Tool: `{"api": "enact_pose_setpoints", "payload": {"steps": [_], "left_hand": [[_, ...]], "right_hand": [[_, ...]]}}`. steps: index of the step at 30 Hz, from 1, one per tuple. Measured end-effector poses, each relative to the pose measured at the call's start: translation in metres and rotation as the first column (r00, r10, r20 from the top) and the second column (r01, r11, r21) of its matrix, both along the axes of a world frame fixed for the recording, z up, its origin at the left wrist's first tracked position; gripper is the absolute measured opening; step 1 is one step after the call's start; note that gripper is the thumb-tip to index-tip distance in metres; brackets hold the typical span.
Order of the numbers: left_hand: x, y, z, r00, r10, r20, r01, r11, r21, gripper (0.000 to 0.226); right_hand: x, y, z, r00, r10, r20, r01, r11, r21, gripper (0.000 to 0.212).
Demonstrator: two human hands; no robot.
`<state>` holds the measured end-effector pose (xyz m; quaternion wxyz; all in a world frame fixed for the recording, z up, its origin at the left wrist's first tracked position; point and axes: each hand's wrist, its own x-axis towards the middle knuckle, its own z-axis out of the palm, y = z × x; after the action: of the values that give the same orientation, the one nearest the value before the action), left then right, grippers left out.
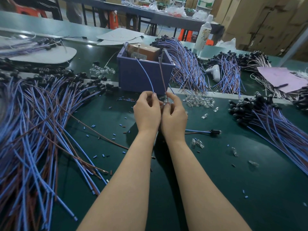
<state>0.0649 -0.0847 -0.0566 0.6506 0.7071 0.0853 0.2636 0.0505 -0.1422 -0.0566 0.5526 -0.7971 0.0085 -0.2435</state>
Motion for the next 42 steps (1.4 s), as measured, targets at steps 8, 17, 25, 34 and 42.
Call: {"api": "enact_pose_setpoints", "payload": {"steps": [8,17,25,34,42], "left_hand": [[0.0,-0.001,0.0,1.0,-0.001,0.011,0.001,0.999,0.044,0.012],[-0.001,0.0,0.001,1.0,-0.012,0.01,0.012,0.999,0.039,0.013],[-0.001,0.001,0.006,0.999,-0.042,-0.003,0.042,0.998,0.037,0.013],[-0.017,-0.015,0.087,0.945,-0.296,0.138,0.263,0.94,0.217,0.019],[-0.043,-0.129,0.125,0.927,-0.324,0.19,0.257,0.916,0.309,0.032]], "right_hand": [[0.001,-0.001,-0.001,0.998,-0.066,0.023,0.065,0.997,0.046,0.027],[0.002,-0.001,-0.001,0.996,-0.094,0.009,0.093,0.992,0.08,0.025],[-0.004,-0.001,0.009,0.998,-0.069,-0.004,0.069,0.998,-0.014,0.02],[-0.018,-0.045,0.073,0.99,0.118,0.073,-0.085,0.932,-0.352,0.018],[-0.038,-0.143,0.112,0.917,-0.293,0.271,0.262,0.954,0.144,0.027]]}}
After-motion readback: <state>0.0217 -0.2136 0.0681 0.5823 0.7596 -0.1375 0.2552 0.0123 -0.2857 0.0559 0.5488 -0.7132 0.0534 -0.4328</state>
